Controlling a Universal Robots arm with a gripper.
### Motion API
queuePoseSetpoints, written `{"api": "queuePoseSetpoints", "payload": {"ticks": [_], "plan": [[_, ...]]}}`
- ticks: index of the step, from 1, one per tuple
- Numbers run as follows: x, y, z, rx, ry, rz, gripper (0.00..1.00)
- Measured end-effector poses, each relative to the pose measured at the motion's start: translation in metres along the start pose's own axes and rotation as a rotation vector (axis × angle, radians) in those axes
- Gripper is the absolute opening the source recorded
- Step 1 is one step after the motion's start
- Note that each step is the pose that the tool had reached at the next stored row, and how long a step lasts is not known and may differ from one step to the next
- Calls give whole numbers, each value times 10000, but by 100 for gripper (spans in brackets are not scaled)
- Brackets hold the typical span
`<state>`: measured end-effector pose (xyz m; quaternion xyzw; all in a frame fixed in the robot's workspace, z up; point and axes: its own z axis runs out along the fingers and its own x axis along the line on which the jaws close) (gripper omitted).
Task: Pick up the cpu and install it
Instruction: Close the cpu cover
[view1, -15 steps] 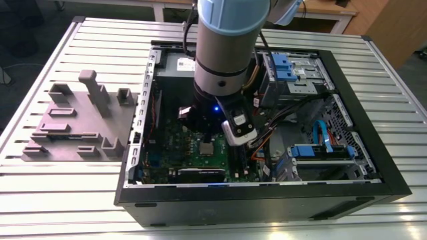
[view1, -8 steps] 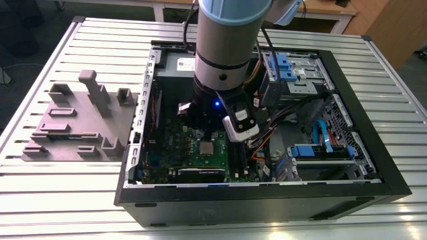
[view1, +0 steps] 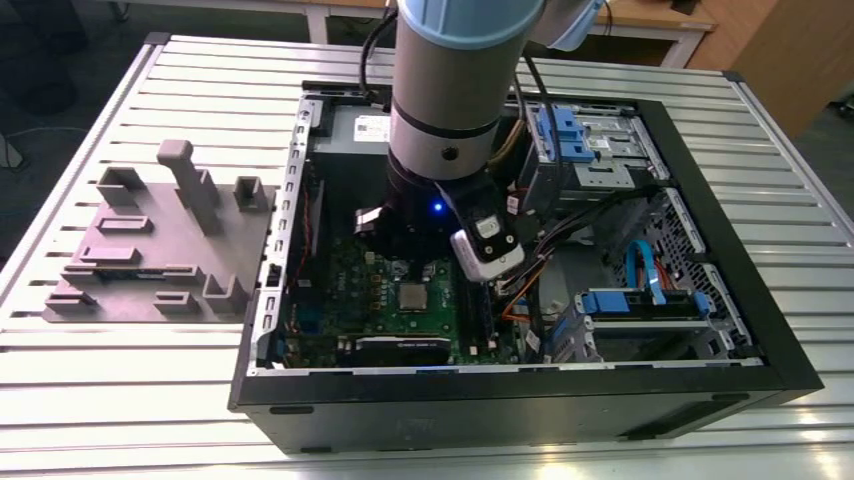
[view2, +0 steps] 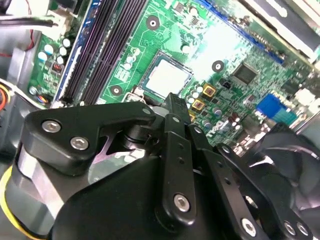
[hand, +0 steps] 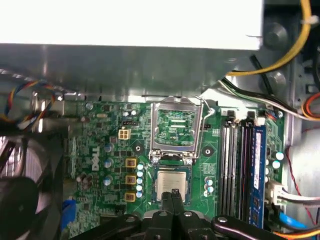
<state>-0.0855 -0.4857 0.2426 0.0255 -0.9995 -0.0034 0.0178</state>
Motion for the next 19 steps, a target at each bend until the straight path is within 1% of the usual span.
{"api": "queuePoseSetpoints", "payload": {"ticks": [4,6,8,9,19], "plan": [[0,0,1,24,5,-736,10],[0,0,1,36,-5,-1067,10],[0,0,2,47,-16,-1362,10],[0,0,2,49,-16,-1444,10],[0,0,1,52,-16,-1487,10]]}}
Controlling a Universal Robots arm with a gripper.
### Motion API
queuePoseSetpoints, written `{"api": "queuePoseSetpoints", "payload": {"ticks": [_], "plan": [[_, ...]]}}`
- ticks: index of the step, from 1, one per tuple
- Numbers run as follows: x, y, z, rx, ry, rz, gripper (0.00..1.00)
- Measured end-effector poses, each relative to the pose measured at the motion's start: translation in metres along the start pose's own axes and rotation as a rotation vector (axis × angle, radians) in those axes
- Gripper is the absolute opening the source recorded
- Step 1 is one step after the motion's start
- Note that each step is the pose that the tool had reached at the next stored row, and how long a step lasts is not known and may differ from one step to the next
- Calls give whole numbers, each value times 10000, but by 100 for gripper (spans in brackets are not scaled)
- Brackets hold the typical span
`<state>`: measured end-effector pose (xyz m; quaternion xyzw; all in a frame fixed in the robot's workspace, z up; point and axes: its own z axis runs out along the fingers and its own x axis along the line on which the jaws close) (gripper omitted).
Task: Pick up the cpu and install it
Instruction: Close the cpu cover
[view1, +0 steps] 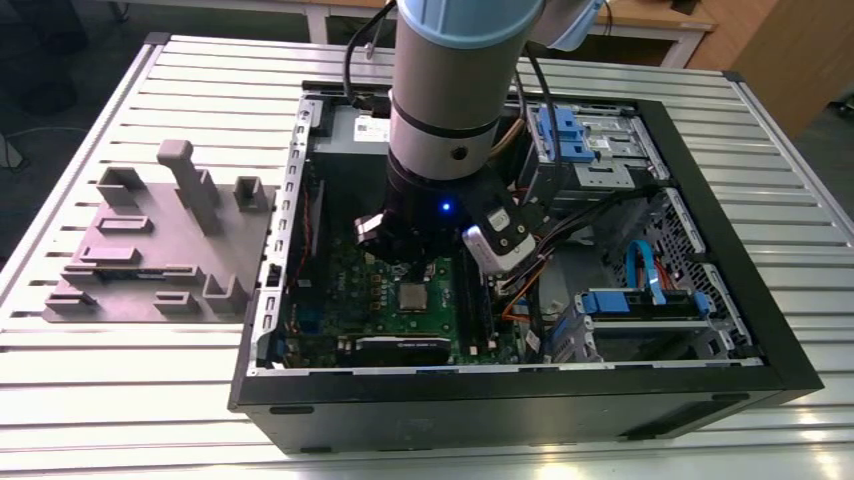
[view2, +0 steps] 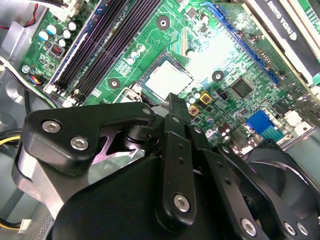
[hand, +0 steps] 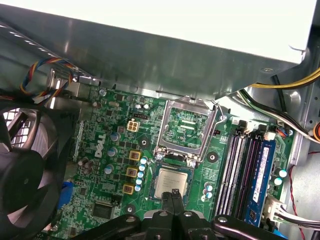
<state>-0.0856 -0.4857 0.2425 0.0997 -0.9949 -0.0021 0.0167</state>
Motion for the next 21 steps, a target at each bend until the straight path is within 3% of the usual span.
{"api": "queuePoseSetpoints", "payload": {"ticks": [6,11,21], "plan": [[0,0,0,3,1,-90,10],[0,0,0,13,3,-415,10],[1,0,1,61,14,-1862,10]]}}
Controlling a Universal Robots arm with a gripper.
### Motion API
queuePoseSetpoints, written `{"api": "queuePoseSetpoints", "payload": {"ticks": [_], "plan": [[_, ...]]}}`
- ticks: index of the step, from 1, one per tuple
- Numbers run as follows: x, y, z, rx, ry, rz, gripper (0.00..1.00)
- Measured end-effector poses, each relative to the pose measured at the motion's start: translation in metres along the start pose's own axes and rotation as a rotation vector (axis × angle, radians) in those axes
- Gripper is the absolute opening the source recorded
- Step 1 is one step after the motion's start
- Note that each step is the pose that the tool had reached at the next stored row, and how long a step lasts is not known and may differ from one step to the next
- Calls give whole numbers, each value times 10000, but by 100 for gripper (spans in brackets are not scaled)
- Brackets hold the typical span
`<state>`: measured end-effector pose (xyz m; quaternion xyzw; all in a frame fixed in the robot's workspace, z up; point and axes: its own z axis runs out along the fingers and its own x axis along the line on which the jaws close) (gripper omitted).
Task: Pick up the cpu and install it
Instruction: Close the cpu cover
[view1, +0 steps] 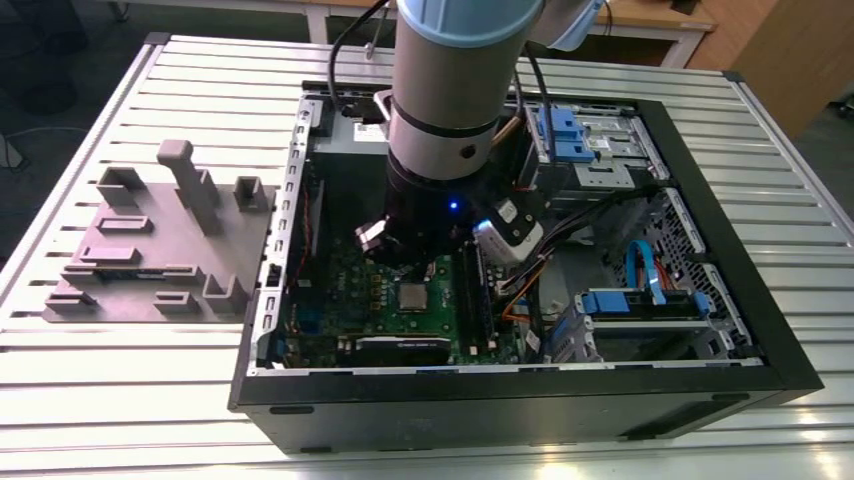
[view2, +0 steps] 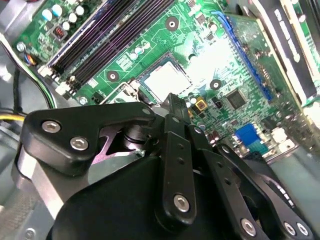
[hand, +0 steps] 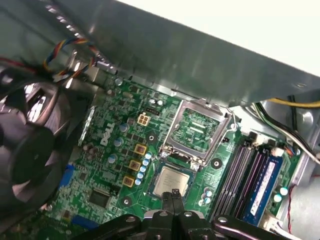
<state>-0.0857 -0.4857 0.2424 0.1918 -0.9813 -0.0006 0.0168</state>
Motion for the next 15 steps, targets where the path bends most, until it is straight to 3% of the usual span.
{"api": "queuePoseSetpoints", "payload": {"ticks": [5,9,10,14,15], "plan": [[0,0,1,27,7,-828,10],[0,0,1,22,4,-848,10],[0,0,3,-62,-35,-851,10],[2,-4,3,-710,-333,-889,10],[3,-6,4,-775,-369,-911,10]]}}
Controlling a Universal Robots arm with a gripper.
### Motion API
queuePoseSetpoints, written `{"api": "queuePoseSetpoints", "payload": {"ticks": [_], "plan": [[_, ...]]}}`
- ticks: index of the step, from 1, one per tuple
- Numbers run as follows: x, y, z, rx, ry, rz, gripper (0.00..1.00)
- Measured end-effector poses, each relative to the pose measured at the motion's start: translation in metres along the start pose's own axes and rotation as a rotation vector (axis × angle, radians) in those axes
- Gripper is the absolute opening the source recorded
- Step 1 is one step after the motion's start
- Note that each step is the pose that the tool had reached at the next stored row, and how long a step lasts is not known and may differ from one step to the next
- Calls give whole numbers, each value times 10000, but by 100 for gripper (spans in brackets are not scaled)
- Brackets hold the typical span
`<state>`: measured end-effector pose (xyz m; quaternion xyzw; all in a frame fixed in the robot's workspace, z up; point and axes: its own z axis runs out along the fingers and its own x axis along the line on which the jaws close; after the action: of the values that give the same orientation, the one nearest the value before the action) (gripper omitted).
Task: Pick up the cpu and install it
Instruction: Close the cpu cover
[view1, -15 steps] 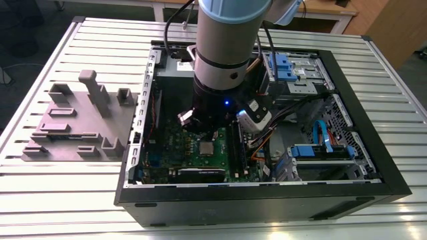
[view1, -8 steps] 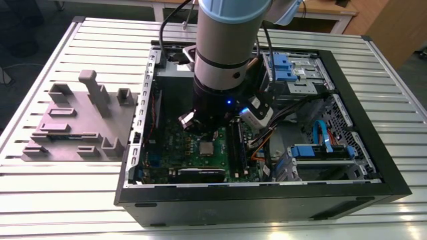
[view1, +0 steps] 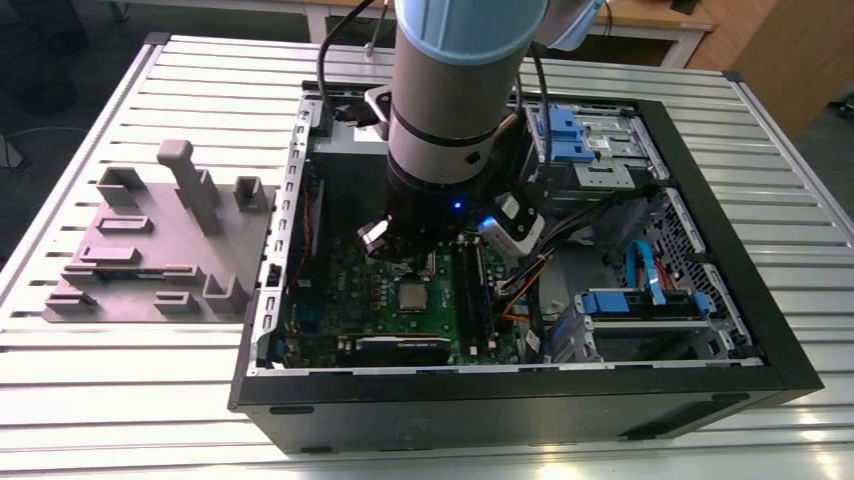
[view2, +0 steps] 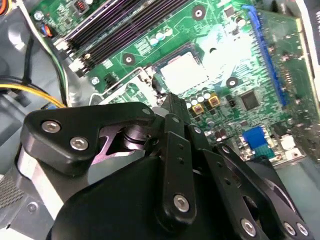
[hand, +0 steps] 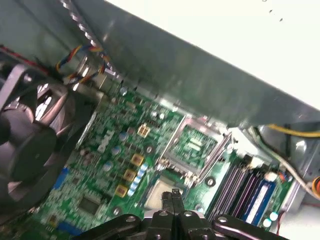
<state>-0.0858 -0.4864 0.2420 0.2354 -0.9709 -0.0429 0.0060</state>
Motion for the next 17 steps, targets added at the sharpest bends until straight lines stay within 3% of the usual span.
{"api": "queuePoseSetpoints", "payload": {"ticks": [7,10,12,17], "plan": [[1,-2,8,-6,75,-1052,10],[0,-2,9,-8,75,-1081,10],[0,-2,10,-14,99,-1380,10],[-12,-8,10,-14,99,-1381,10]]}}
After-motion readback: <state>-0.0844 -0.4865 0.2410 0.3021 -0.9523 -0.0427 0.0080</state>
